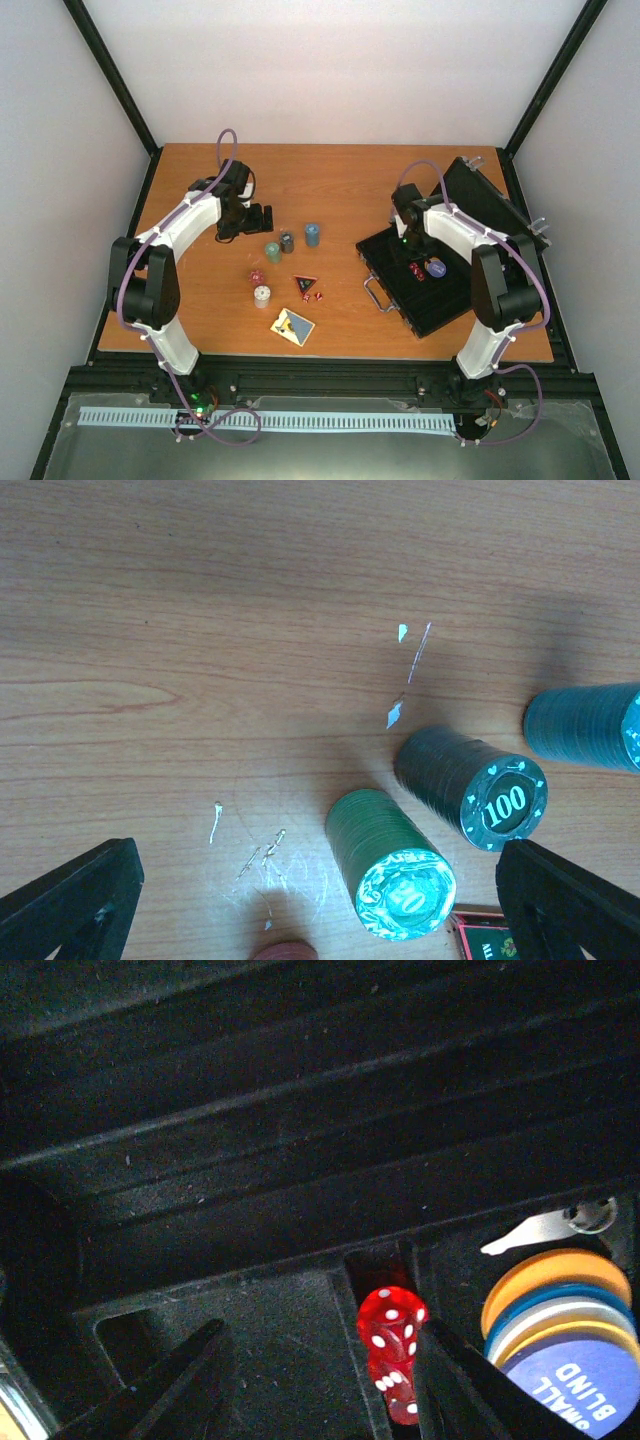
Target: Pack up texas hold em set
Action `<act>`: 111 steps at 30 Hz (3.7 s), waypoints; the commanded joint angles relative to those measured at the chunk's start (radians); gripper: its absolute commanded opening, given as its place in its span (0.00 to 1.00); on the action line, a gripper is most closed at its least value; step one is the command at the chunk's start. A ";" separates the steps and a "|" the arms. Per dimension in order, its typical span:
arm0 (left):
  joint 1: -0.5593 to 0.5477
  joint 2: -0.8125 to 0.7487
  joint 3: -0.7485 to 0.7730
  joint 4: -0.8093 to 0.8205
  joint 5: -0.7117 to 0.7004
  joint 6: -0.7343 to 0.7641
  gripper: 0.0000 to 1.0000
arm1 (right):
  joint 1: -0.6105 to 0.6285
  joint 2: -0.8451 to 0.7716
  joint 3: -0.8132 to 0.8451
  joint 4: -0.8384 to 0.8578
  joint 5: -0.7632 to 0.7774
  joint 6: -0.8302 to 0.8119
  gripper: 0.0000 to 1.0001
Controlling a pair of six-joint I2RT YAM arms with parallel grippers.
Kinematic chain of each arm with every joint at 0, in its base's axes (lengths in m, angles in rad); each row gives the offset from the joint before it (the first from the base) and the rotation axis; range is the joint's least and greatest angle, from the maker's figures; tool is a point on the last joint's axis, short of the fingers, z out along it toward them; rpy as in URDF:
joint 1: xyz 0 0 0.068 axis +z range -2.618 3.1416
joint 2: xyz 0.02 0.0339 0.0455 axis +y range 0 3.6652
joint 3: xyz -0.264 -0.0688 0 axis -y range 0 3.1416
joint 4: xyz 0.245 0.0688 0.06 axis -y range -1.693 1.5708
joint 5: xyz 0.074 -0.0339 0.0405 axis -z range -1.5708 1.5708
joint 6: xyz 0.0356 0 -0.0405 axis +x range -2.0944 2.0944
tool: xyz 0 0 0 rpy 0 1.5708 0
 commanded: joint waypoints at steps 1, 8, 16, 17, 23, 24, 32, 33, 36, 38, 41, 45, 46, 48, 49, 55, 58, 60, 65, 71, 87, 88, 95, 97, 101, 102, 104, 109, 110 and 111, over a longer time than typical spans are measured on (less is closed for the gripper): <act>-0.002 0.010 0.032 0.004 0.008 0.002 1.00 | -0.004 0.015 -0.026 -0.001 -0.017 0.027 0.49; -0.002 0.008 0.026 0.005 0.005 0.003 1.00 | -0.004 0.068 -0.038 0.028 0.032 0.023 0.49; -0.002 0.007 0.029 0.003 -0.001 0.004 1.00 | -0.005 0.072 -0.063 0.067 -0.060 0.013 0.49; -0.002 0.007 0.029 0.003 0.001 0.005 1.00 | -0.005 0.066 -0.061 0.065 -0.058 0.016 0.49; -0.002 0.012 0.029 0.004 0.004 0.004 1.00 | -0.004 -0.015 -0.024 0.031 0.037 0.029 0.49; -0.002 0.013 0.029 0.005 0.006 0.003 1.00 | -0.004 -0.031 -0.010 0.023 0.049 0.030 0.49; -0.002 0.013 0.026 0.009 0.014 0.001 1.00 | -0.002 -0.058 -0.035 -0.013 0.003 0.037 0.49; -0.002 0.011 0.024 0.010 0.015 0.000 1.00 | -0.002 -0.055 -0.046 -0.005 -0.005 0.038 0.49; -0.002 0.009 0.020 0.010 0.015 0.000 1.00 | -0.002 -0.032 -0.055 0.009 -0.017 0.043 0.49; -0.002 0.008 0.020 0.009 0.014 0.000 1.00 | -0.002 -0.017 -0.060 0.029 -0.022 0.043 0.49; -0.002 0.008 0.023 0.009 0.014 0.002 1.00 | -0.002 0.008 -0.053 0.063 -0.019 0.044 0.49; -0.002 0.005 0.023 0.008 0.010 0.003 1.00 | -0.002 0.047 -0.066 0.116 -0.025 0.051 0.48; -0.003 0.005 0.025 0.008 0.010 0.003 1.00 | -0.002 0.057 -0.068 0.125 -0.023 0.052 0.48; -0.002 0.005 0.025 0.006 0.008 0.003 1.00 | -0.002 0.078 -0.070 0.136 -0.008 0.053 0.48; -0.002 0.003 0.026 0.005 0.006 0.004 1.00 | -0.002 0.086 -0.071 0.139 0.005 0.053 0.48; -0.002 0.002 0.024 0.005 0.001 0.007 1.00 | -0.002 0.074 -0.066 0.130 0.051 0.051 0.48; -0.002 0.005 0.025 0.006 0.003 0.005 1.00 | -0.002 0.036 -0.054 0.105 0.058 0.050 0.47; -0.002 0.011 0.029 0.006 0.005 0.004 1.00 | -0.002 0.001 -0.040 0.086 0.053 0.047 0.47; -0.002 0.019 0.036 0.008 0.012 0.002 1.00 | -0.003 -0.060 0.006 0.028 0.029 0.033 0.47; -0.002 0.019 0.027 0.009 0.013 0.002 1.00 | 0.000 -0.103 0.031 -0.028 0.002 0.030 0.48; -0.002 0.018 0.028 0.008 0.011 0.002 1.00 | 0.016 -0.089 -0.108 0.019 -0.027 0.066 0.48; -0.002 0.017 0.027 0.008 0.010 0.002 1.00 | 0.016 -0.084 -0.111 0.020 -0.020 0.068 0.48; -0.002 0.012 0.022 0.008 0.004 0.003 1.00 | 0.016 -0.062 -0.153 0.029 0.006 0.074 0.48; -0.002 0.014 0.022 0.007 0.004 0.004 1.00 | 0.016 -0.058 -0.157 0.030 0.034 0.078 0.48; -0.002 0.015 0.022 0.009 0.008 0.001 1.00 | 0.017 -0.053 -0.163 0.037 0.096 0.086 0.48; -0.003 0.017 0.023 0.009 0.010 0.002 1.00 | 0.016 -0.055 -0.164 0.041 0.106 0.089 0.48; -0.002 0.017 0.023 0.008 0.009 0.001 1.00 | 0.016 -0.057 -0.165 0.044 0.126 0.095 0.48; -0.002 0.013 0.023 0.008 0.005 0.004 1.00 | 0.016 -0.081 -0.148 0.035 0.181 0.101 0.48; -0.002 0.015 0.025 0.007 0.005 0.004 1.00 | 0.016 -0.090 -0.143 0.033 0.185 0.100 0.48; -0.002 0.015 0.025 0.007 0.004 0.004 1.00 | 0.016 -0.096 -0.140 0.031 0.186 0.099 0.48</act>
